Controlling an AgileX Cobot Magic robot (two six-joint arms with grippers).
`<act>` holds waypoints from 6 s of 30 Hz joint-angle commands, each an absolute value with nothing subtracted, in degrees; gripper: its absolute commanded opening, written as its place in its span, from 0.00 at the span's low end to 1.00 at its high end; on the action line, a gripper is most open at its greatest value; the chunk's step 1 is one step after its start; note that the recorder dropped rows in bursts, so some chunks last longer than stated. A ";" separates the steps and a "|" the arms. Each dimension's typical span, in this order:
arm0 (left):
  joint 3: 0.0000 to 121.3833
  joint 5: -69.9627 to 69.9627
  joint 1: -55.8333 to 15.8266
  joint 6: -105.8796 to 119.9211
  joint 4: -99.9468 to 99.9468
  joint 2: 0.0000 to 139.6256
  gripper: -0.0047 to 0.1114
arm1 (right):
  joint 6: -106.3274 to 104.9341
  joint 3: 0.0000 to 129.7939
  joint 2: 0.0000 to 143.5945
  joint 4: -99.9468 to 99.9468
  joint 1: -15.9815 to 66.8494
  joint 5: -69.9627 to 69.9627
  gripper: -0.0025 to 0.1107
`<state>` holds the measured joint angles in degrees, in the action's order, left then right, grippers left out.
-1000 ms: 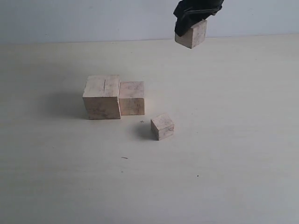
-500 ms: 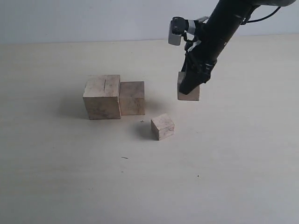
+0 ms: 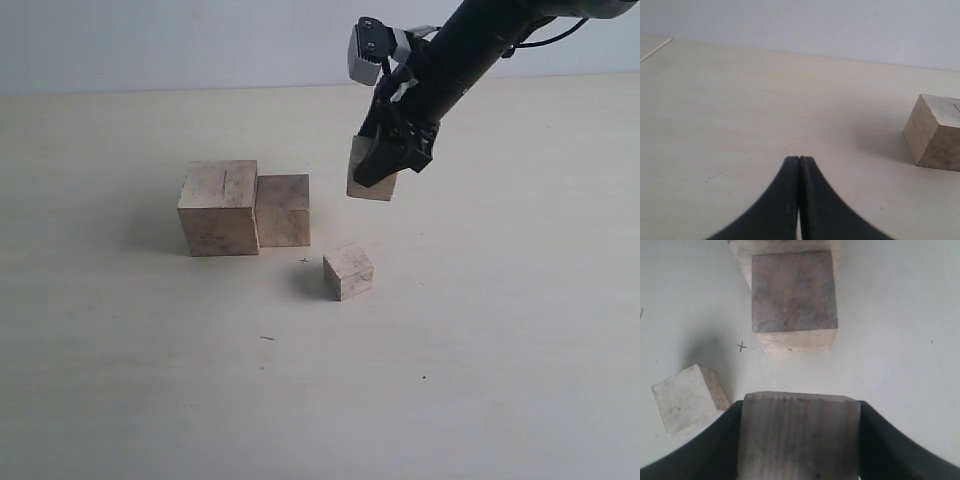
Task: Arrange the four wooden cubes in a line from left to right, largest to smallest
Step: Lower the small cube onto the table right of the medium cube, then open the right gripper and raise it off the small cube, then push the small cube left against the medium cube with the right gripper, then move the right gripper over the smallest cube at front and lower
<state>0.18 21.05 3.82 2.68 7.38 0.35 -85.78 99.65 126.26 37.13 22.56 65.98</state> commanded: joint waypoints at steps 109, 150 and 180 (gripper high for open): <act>0.00 20.43 3.49 2.68 7.32 0.00 0.04 | -15.38 99.70 130.85 19.75 27.34 55.77 0.02; 0.00 20.43 3.49 2.68 7.32 0.00 0.04 | -16.45 99.70 130.85 25.37 27.34 60.89 0.02; 0.00 20.43 3.49 2.68 7.32 0.00 0.04 | -16.93 99.70 127.48 24.22 27.21 62.17 0.02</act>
<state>0.18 21.05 3.82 2.68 7.38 0.35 -17.51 99.61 130.19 25.94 27.23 61.81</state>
